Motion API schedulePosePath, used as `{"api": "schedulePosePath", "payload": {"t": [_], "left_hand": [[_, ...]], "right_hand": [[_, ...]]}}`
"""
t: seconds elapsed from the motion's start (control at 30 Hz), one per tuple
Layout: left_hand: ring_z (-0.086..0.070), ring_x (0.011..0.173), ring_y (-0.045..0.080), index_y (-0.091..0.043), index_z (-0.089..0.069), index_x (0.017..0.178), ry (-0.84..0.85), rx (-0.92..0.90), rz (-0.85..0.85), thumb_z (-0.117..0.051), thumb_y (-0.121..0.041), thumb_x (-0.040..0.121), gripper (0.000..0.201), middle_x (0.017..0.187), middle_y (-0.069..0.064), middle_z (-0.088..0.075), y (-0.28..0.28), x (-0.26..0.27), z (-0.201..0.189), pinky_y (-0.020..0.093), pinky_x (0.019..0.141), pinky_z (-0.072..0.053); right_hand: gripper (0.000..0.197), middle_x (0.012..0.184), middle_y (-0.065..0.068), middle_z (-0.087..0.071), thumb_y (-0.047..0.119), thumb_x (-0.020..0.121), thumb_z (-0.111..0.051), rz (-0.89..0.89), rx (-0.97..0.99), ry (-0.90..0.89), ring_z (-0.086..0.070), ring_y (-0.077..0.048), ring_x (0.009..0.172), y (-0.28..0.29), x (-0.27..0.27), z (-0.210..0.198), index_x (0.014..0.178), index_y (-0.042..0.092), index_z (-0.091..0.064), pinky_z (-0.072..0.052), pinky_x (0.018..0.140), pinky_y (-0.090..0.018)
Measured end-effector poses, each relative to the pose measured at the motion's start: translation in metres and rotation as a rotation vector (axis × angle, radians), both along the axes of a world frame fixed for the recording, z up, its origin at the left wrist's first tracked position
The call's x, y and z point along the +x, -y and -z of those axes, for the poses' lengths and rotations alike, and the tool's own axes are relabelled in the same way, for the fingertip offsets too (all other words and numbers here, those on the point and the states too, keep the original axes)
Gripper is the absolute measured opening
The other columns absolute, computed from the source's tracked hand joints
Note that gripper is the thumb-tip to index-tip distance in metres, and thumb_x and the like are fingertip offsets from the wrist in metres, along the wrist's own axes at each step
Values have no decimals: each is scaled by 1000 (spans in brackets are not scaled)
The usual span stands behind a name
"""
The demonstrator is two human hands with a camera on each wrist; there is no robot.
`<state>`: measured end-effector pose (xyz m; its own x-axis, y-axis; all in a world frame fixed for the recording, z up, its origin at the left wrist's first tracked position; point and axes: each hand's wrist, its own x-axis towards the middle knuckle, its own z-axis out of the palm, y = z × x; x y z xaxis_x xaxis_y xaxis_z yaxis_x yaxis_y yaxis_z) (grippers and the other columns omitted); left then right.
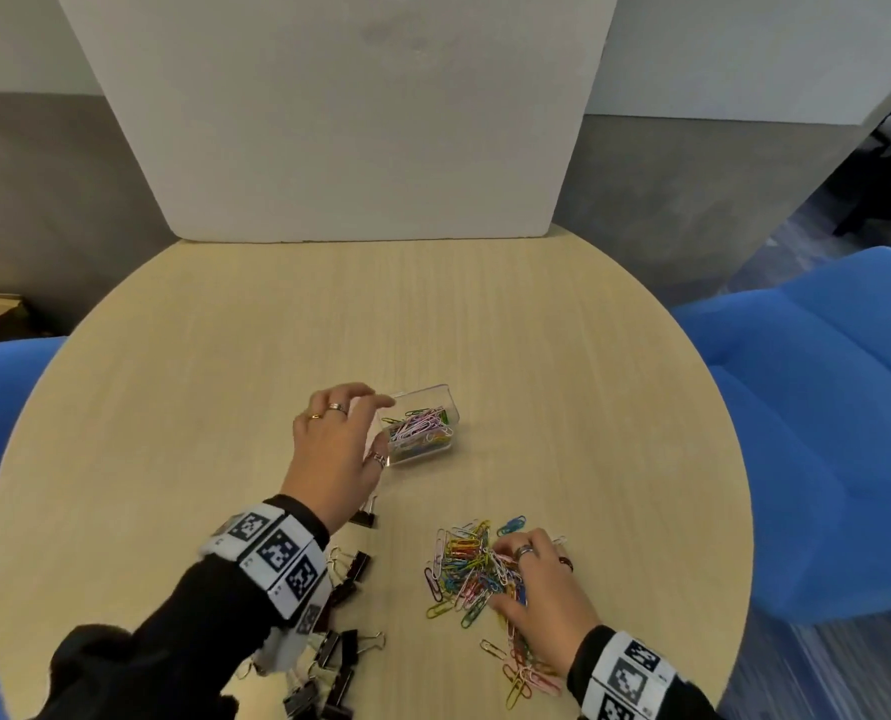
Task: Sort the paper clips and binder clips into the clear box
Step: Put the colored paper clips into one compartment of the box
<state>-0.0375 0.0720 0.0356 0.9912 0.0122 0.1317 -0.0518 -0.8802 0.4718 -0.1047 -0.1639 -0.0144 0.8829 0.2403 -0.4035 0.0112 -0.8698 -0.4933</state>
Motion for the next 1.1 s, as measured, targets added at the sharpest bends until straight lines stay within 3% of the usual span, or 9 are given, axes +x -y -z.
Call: {"api": "schedulePosePath", "payload": {"t": [0.1,0.17,0.4,0.57,0.67,0.73,0.9,1.03,1.1], "left_hand": [[-25,132,25,-24,-31,141,-238,101,-16,-51,-43,89,59,142,3,-33,0,10,4,46,108,-21],[-24,134,24,-25,-17,145,-332,112,11,-53,-50,86,74,145,3,-28,2,15,9,46,110,-19],[-33,121,22,-29,-11,145,-348,102,41,-56,-22,88,73,134,3,-35,0,17,19,40,97,-35],[-32,120,21,-29,-11,145,-366,102,73,-54,-18,88,72,132,2,-35,0,13,19,37,96,-35],[-32,121,21,-29,-10,145,-368,99,76,-55,-18,88,74,133,2,-34,0,14,20,37,97,-35],[-32,121,21,-29,-9,145,-366,107,74,-55,-18,87,75,133,1,-34,0,14,20,37,97,-35],[-32,122,21,-30,-10,145,-357,82,72,-56,-20,88,74,133,0,-35,-1,13,21,37,97,-34],[-32,122,20,-31,-10,145,-347,84,71,-54,-18,88,73,133,-1,-34,-2,13,21,36,97,-33],[-31,122,20,-31,-10,145,-352,73,73,-54,-16,87,74,133,-1,-33,-2,13,21,37,99,-33]], "right_hand": [[32,115,12,-42,25,85,-63,3,24,-11,-39,-10,113,3,11,2,114,25,-50,-32,102,-20],[25,109,13,-43,21,86,-61,-9,23,-20,-41,-8,108,4,19,1,110,25,-53,-32,98,-16],[15,94,8,-55,17,84,-65,3,29,-58,-50,-4,88,10,41,-9,88,28,-55,-34,66,-3],[13,95,8,-59,17,85,-63,15,117,7,-54,1,81,0,59,-36,90,28,-57,-38,66,-3],[13,92,12,-56,19,85,-63,-20,202,124,-48,10,77,-22,81,-60,98,22,-63,-38,68,-1],[14,91,13,-54,18,85,-63,-62,247,232,-47,9,78,-42,98,-71,99,20,-65,-35,71,2],[18,103,-4,-61,5,85,-59,-203,246,379,-50,-16,100,-83,124,-68,102,8,-66,-30,84,-11],[23,108,-12,-64,-2,84,-56,-357,154,427,-54,-28,105,-89,122,-46,104,3,-66,-46,88,-35],[29,116,-8,-63,3,86,-57,-379,116,427,-58,-26,106,-87,122,-40,113,8,-64,-49,89,-35]]}}
